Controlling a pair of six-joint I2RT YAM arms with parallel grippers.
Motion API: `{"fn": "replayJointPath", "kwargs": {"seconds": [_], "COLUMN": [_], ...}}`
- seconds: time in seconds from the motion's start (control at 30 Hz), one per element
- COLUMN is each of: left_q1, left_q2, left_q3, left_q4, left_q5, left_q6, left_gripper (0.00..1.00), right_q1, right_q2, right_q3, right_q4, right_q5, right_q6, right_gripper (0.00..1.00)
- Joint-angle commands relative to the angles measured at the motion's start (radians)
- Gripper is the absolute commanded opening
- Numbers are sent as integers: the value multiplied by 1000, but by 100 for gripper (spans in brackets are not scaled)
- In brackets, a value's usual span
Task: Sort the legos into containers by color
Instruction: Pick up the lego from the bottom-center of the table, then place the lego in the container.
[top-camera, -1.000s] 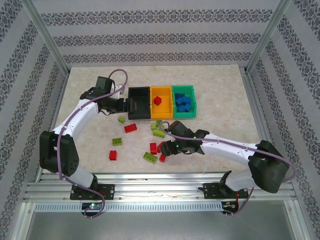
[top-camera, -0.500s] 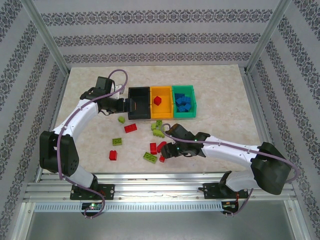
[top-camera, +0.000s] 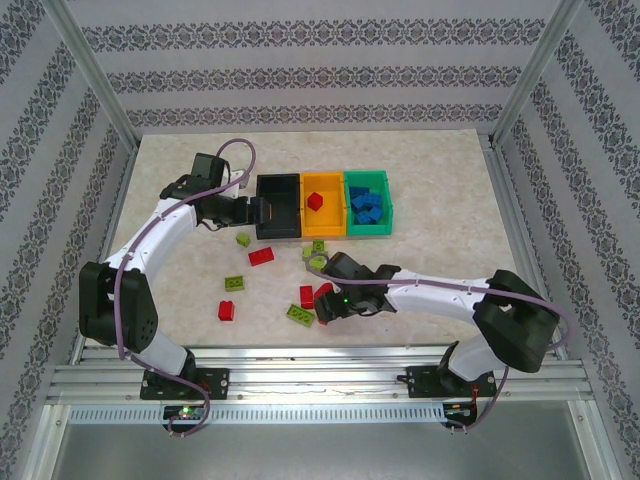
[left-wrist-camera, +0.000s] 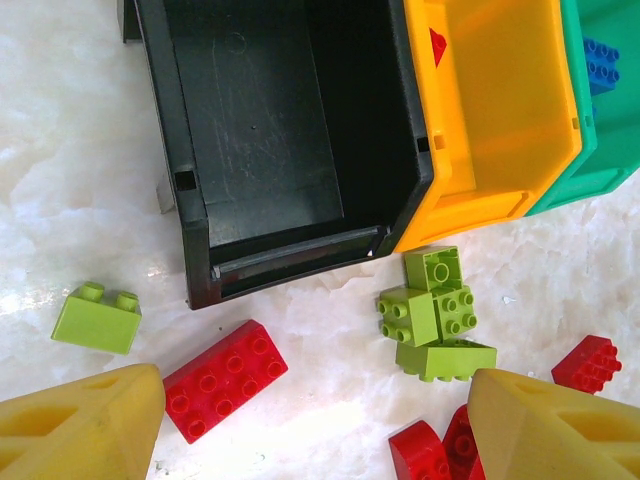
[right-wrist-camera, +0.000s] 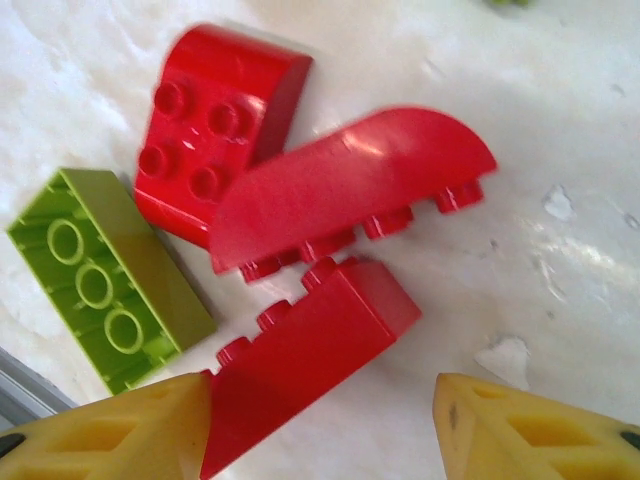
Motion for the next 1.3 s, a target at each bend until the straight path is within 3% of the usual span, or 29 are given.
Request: {"fn": "replayJointPath", "kwargs": {"seconds": [0.0,0.2,0.43,0.6,0.9,1.27], "left_q1": [7,7,6,6,7,0], "left_q2": [-9,-13,-14,-12,-5,22], "left_q3": [-10,-14,-10,-12,-13,-14], "left_q4": [7,11,10,6,11,10], "left_q5": [2,6,7,11,12,20], "left_q6": [14,12,13,11,10,12], "left_gripper": [80,80,80,80,80,80], "right_q1": [22,29,34,15,-159,-347], "right_q2": [43,124,97,49,-73,200], "right_q3": [39,57,30,46,115,499], "right_q4": [18,20,31,-15,33,58], "right_q5": [5,-4,8,66,44,16], "right_q6": [11,6,14,-30,-127,-241], "right_gripper": [61,59,33,26,25,30]}}
